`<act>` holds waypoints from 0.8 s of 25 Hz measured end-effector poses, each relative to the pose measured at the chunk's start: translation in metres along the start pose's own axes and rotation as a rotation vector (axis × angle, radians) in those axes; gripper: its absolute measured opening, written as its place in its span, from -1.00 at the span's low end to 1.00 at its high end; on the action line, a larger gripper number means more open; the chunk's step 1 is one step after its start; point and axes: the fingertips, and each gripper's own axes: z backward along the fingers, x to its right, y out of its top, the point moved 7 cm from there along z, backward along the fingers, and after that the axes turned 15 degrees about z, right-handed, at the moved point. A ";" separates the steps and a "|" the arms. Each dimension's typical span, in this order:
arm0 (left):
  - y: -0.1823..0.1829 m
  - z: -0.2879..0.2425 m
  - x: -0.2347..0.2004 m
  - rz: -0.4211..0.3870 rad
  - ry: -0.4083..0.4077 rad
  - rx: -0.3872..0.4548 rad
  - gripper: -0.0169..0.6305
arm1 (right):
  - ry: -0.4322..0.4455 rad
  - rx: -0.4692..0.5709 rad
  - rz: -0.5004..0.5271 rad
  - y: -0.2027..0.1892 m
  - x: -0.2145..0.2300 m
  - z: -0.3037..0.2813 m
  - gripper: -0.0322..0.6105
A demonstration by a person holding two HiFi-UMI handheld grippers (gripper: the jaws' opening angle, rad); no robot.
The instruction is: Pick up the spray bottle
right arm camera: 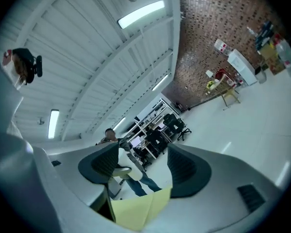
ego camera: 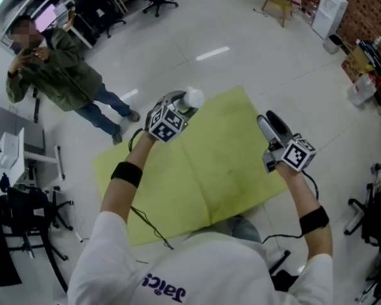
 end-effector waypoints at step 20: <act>-0.139 0.295 -0.002 0.556 0.536 0.295 -0.15 | 0.245 -0.066 0.496 -0.033 -0.158 -0.112 0.11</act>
